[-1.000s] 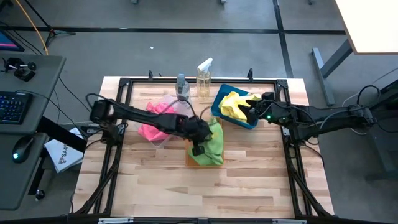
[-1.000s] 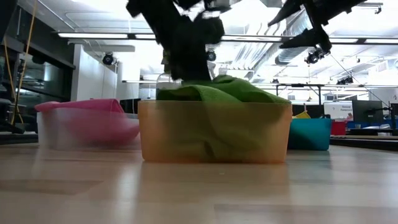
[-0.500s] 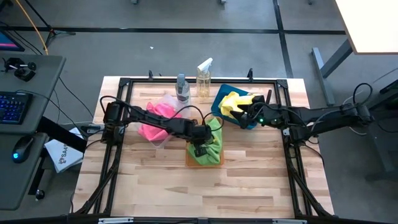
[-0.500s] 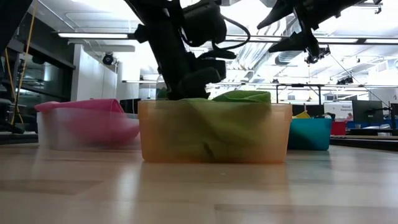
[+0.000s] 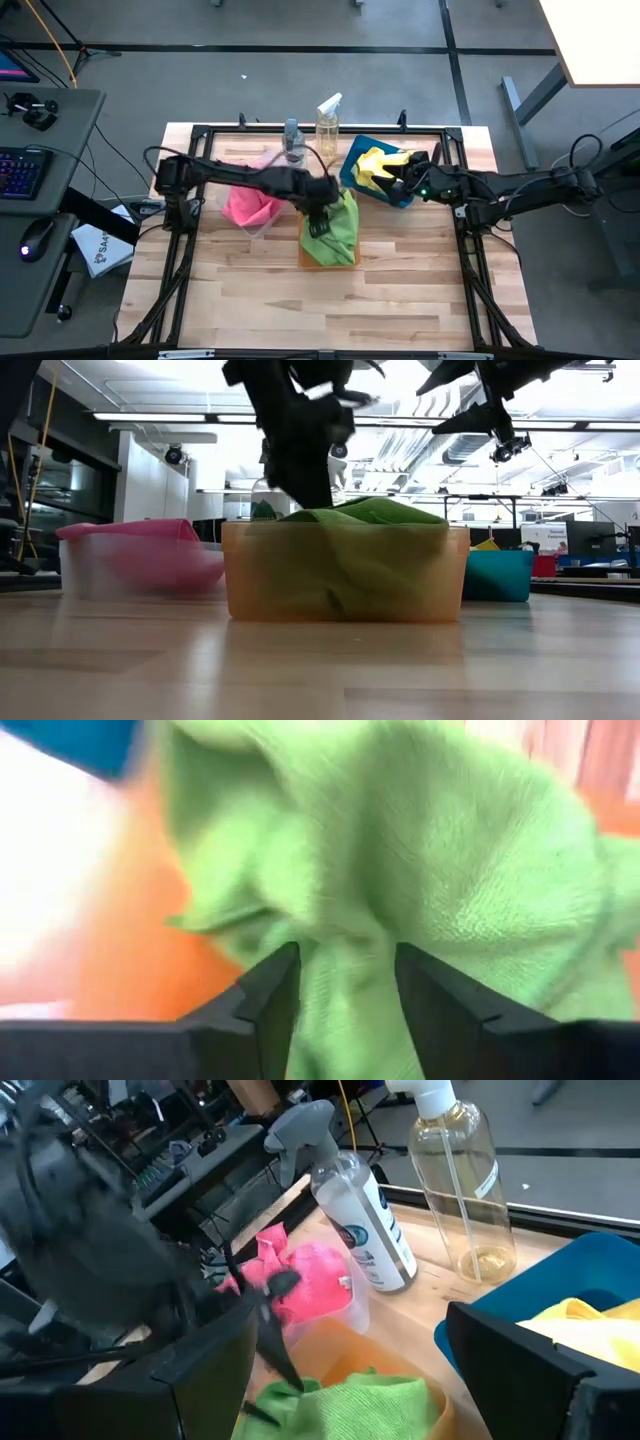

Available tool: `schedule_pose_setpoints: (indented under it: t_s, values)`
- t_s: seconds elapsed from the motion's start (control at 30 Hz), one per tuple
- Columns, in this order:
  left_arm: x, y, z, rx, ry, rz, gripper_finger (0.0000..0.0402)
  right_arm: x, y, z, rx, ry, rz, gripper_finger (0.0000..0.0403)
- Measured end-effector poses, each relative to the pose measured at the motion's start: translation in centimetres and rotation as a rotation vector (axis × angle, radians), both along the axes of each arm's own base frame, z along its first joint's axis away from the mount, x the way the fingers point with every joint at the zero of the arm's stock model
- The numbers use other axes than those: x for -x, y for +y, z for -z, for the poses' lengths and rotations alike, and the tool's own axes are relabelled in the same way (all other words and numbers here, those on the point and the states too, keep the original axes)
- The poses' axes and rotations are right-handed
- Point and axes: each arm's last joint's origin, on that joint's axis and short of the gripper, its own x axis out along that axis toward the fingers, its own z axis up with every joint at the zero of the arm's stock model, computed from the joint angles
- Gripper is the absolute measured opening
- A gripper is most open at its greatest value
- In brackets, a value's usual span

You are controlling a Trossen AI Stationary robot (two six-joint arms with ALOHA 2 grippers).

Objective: Sort microfiber towel by color & place in baskets
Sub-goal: Return to Home Position

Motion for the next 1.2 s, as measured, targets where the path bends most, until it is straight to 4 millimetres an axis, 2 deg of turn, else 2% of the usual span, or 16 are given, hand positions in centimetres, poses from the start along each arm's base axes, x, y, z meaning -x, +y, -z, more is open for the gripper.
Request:
schedule_pose_setpoints:
  t_s: [0.13, 0.3, 0.43, 0.53, 0.63, 0.73, 0.83, 0.9, 0.93, 0.97, 1.07, 1.2]
  values:
    - [1.4, 1.4, -2.9, -0.011, -0.060, -0.026, 0.0170, 0.3, -0.1, -0.2, 0.019, -0.003, -0.001, 0.0318]
    - [3.9, 2.5, -6.4, 0.026, -0.115, -0.034, 0.0174, 0.6, -0.1, -0.5, 0.026, -0.014, -0.001, 0.0318]
    - [6.6, 2.5, -10.6, -0.034, -0.366, -0.009, 0.0166, 1.0, -0.2, -0.7, 0.046, -0.017, 0.012, 0.0318]
    - [9.6, 2.3, -12.0, -0.096, -0.551, -0.036, 0.0144, 1.2, -0.2, -0.9, 0.051, -0.020, 0.016, 0.0316]
    - [13.1, 2.0, -10.9, -0.119, -0.701, -0.087, 0.0108, 1.2, -0.2, -0.9, 0.048, -0.021, 0.006, 0.0299]
    - [16.7, 1.5, -8.6, -0.077, -0.874, -0.139, 0.0062, 1.1, 0.0, -0.8, 0.060, -0.013, -0.018, 0.0246]
    - [19.8, 0.7, -5.0, 0.023, -1.020, -0.191, 0.0014, 1.2, 0.1, -0.8, 0.064, -0.003, -0.021, 0.0145]
    - [21.5, 0.2, -2.6, 0.083, -1.112, -0.232, 0.0006, 1.1, 0.2, -0.8, 0.059, -0.006, -0.034, 0.0054]
    - [22.3, 0.0, -1.7, 0.101, -1.158, -0.254, 0.0007, 1.1, 0.2, -0.8, 0.054, -0.006, -0.050, 0.0028]
    - [23.0, -0.2, -0.7, 0.115, -1.192, -0.276, 0.0006, 1.1, 0.3, -0.8, 0.043, -0.008, -0.067, 0.0019]
    - [24.6, -0.7, 1.7, 0.147, -1.247, -0.332, 0.0001, 1.1, 0.4, -0.7, -0.012, -0.015, -0.112, 0.0024]
    - [25.9, -1.2, 3.3, 0.157, -1.284, -0.353, 0.0000, 1.1, 0.9, -0.4, -0.063, 0.000, -0.193, 0.0004]
